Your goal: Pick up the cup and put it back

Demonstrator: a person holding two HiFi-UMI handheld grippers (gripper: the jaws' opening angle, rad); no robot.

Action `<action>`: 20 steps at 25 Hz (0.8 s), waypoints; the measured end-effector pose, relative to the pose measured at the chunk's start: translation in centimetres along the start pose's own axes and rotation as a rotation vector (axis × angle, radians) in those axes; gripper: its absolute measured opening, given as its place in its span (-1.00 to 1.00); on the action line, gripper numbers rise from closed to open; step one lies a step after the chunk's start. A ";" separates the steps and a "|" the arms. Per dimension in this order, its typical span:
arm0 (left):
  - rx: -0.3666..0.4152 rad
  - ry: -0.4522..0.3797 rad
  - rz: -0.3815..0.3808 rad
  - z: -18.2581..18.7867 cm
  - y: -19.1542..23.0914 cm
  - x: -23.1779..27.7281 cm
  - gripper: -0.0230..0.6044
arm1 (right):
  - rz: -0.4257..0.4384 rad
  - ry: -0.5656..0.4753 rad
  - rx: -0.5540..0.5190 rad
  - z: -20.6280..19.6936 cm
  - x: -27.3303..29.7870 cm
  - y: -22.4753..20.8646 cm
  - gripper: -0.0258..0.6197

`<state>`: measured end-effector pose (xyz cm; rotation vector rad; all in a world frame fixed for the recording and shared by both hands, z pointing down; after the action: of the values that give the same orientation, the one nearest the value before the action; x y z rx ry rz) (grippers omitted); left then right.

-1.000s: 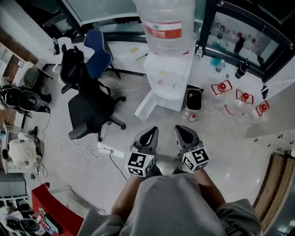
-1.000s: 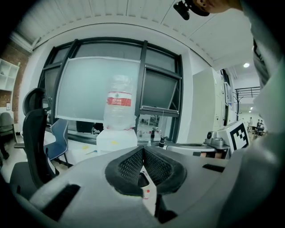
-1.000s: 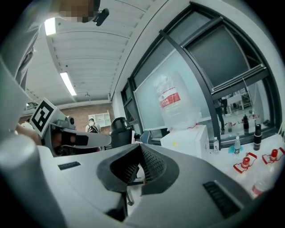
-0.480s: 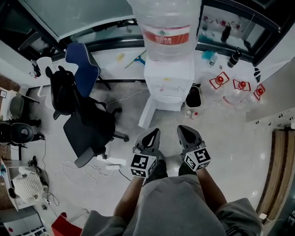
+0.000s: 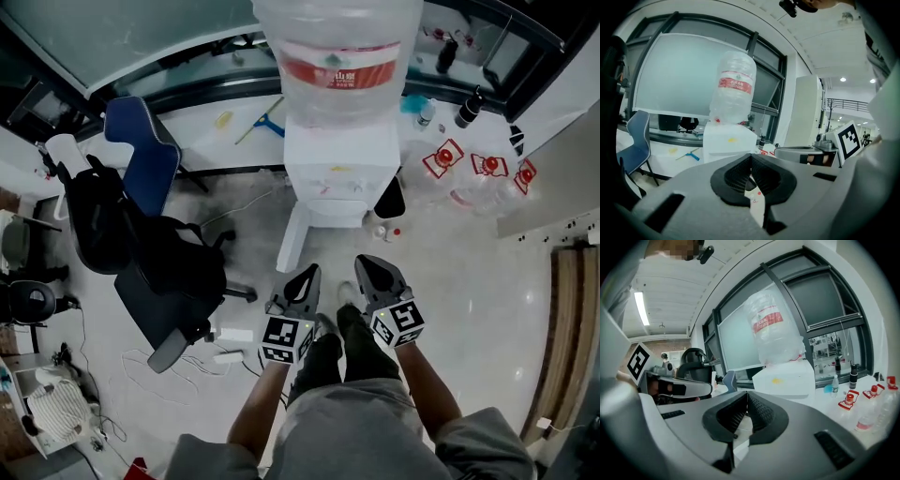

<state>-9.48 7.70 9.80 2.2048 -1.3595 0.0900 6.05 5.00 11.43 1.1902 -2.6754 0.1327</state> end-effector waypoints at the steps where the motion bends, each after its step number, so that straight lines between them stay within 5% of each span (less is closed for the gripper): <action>1: 0.003 -0.006 0.000 -0.3 0.5 0.7 -0.90 | 0.000 -0.002 0.001 -0.5 0.7 -0.4 -0.88; 12: 0.030 -0.002 0.019 -4.2 5.9 7.4 -0.90 | 0.024 0.038 -0.012 -7.6 6.7 -3.7 -0.88; 20: 0.063 -0.018 -0.006 -12.3 11.7 15.1 -0.90 | -0.005 0.016 -0.051 -18.6 11.8 -5.8 -0.89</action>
<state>-9.31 -2.64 30.07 2.2665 -1.3778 0.1122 5.53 -4.34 32.17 1.1749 -2.6452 0.0721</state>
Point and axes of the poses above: the fingertips, and each gripper's own axes: x forward along the fingers, y to its left, z out of its top, the point moved 6 cm from there along -x, backward along the fingers, and after that the axes turned 14 degrees about -x, right-handed, at the moved point
